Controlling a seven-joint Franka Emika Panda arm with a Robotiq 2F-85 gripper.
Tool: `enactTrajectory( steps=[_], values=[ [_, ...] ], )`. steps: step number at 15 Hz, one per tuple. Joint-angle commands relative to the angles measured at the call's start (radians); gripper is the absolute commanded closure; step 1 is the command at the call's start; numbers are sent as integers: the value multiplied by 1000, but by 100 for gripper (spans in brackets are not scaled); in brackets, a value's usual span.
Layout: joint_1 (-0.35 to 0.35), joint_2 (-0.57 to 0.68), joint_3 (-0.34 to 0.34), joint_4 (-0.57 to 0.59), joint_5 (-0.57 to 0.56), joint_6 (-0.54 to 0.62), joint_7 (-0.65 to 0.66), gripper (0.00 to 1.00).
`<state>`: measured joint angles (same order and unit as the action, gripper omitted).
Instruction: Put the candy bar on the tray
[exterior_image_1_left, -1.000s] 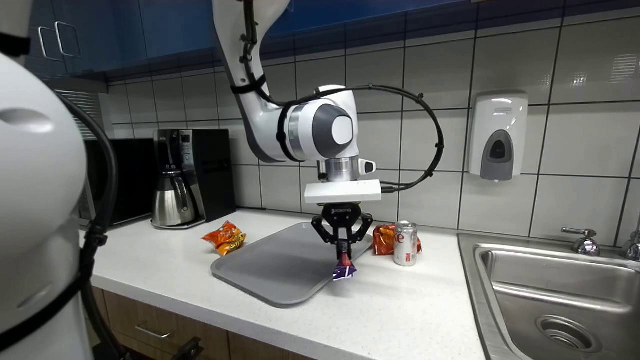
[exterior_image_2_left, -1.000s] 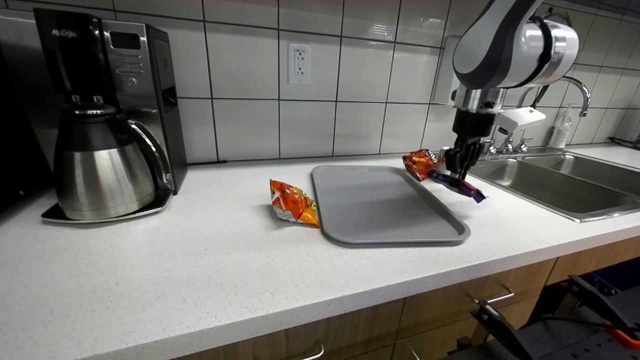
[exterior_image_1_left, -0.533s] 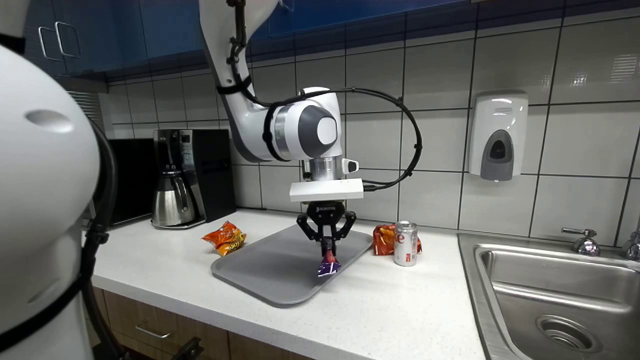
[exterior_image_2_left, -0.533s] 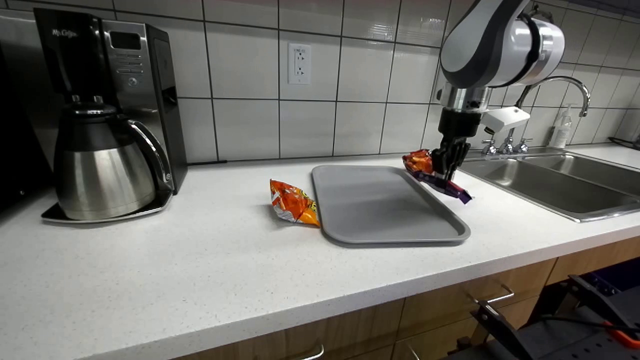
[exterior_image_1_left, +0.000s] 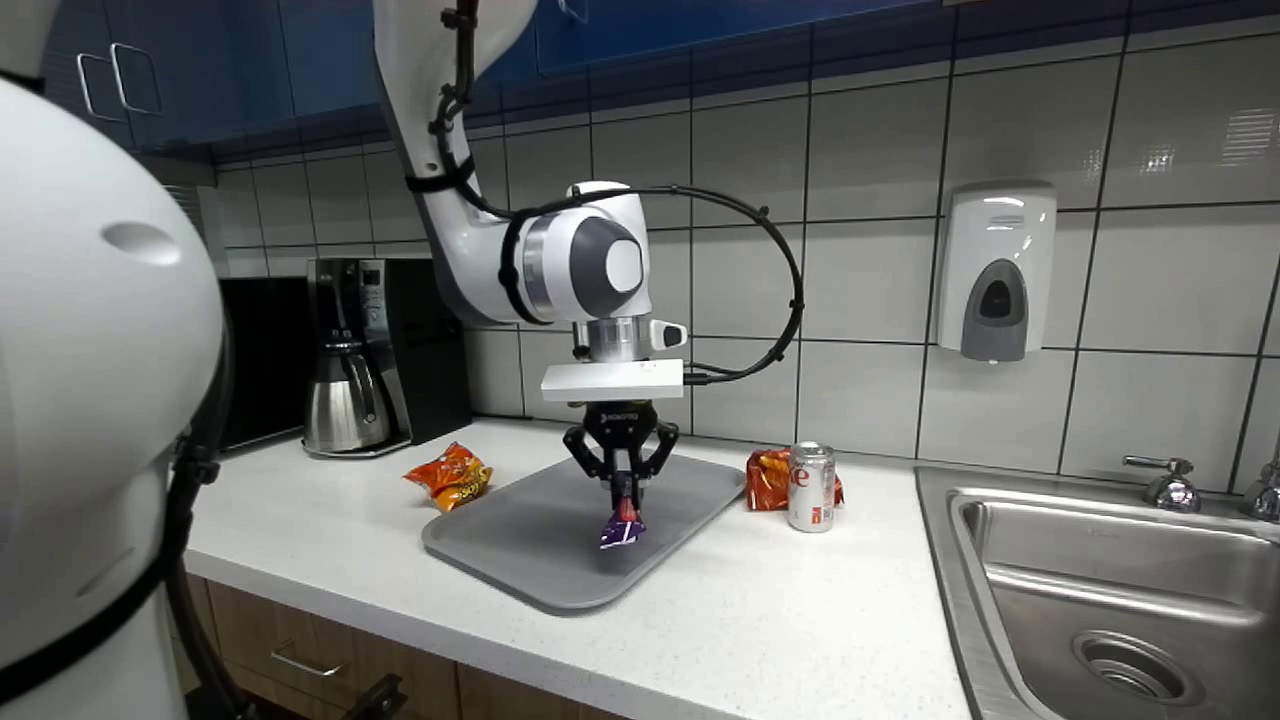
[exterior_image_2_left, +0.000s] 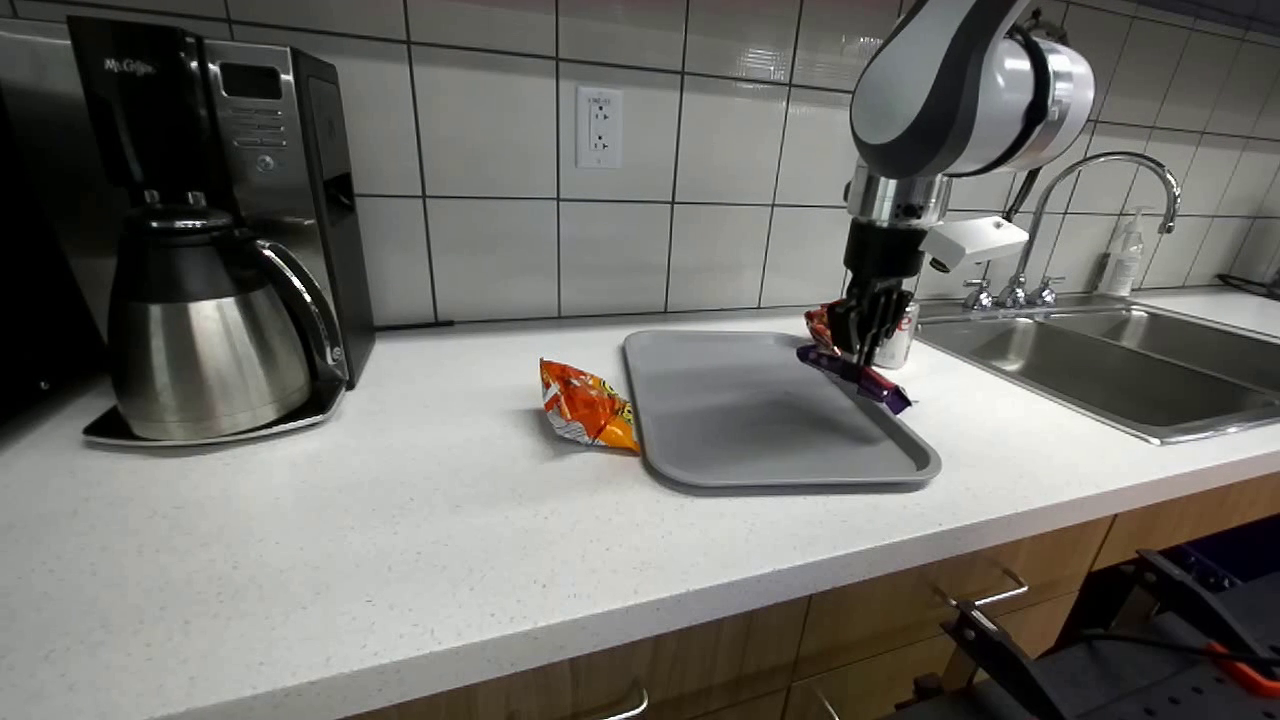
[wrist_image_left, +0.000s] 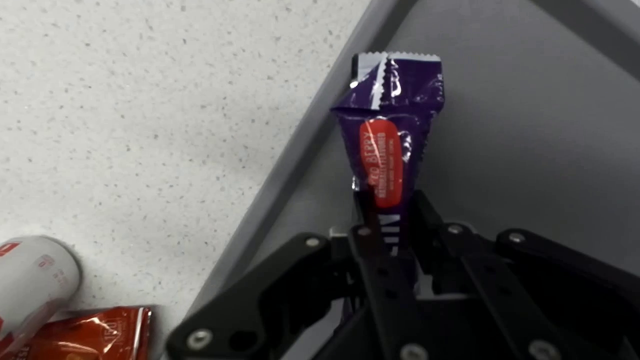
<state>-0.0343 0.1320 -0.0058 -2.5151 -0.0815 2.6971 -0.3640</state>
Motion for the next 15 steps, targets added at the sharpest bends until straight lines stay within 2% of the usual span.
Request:
enactTrajectory(
  steps=[1,7,14,15],
  values=[
    [17,12,27,24,39,-38,61,95],
    [20,71,66,51,127,-17,57,95],
    [13,139,72,96,128,-13,64,93],
    [12,142,72,102,126,-26,62,54]
  ],
)
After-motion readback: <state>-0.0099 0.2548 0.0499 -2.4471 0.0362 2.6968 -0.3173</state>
